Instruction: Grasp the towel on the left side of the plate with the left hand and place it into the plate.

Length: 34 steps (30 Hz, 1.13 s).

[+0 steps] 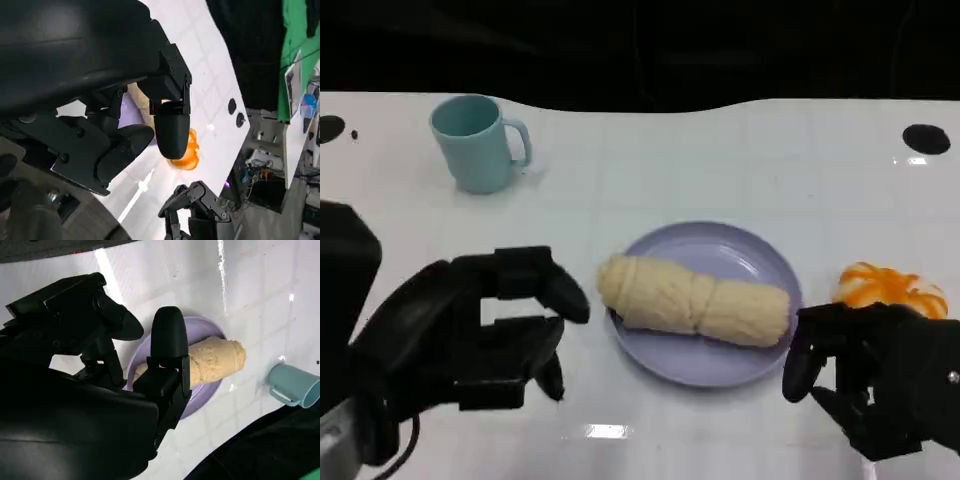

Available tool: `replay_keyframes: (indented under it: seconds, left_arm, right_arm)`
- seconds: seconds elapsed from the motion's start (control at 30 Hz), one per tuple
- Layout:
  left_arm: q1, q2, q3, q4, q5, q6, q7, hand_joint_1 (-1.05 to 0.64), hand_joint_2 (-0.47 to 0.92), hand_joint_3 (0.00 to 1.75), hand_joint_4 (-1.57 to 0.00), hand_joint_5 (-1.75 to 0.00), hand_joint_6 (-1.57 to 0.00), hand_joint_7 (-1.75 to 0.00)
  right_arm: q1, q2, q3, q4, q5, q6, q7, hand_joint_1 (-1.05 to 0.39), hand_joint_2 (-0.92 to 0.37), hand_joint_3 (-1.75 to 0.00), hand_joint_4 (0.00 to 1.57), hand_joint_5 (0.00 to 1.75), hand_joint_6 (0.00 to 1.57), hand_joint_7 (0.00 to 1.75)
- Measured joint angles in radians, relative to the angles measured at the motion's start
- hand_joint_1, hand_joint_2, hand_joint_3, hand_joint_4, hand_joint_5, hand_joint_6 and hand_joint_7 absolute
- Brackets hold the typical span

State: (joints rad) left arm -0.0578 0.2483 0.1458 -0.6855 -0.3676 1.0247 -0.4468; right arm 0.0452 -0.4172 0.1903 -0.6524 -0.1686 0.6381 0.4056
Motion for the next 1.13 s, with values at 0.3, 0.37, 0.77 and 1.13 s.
replay_keyframes:
  seconds: [0.3, 0.37, 0.77, 1.13]
  left_arm:
    - [-0.008, 0.023, -0.022, 0.037, -0.001, 0.057, 0.061, -0.10, 0.52, 1.27, -0.86, -1.75, -0.74, -1.61]
    - [-0.010, 0.024, -0.028, 0.063, -0.001, 0.058, 0.069, -0.10, 0.52, 1.28, -0.86, -1.75, -0.73, -1.61]
    - [-0.013, 0.063, -0.085, 0.119, 0.001, 0.023, 0.069, -0.10, 0.51, 1.29, -0.81, -1.75, -0.71, -1.60]
    - [-0.015, 0.065, -0.099, 0.151, 0.002, -0.004, 0.070, -0.10, 0.52, 1.27, -0.82, -1.75, -0.72, -1.58]
  right_arm:
    - [0.015, -0.006, -0.035, 0.013, 0.025, -0.054, 0.006, 0.00, -0.56, -1.08, 0.72, 1.74, 0.72, 1.41]
    - [0.016, -0.006, -0.044, 0.015, 0.026, -0.054, 0.007, -0.01, -0.55, -1.09, 0.72, 1.74, 0.72, 1.41]
    - [0.016, -0.006, -0.055, 0.032, 0.027, -0.065, 0.008, 0.01, -0.55, -1.10, 0.72, 1.75, 0.71, 1.43]
    - [0.016, -0.006, -0.054, 0.043, 0.033, -0.077, 0.007, 0.00, -0.55, -1.10, 0.72, 1.74, 0.71, 1.41]
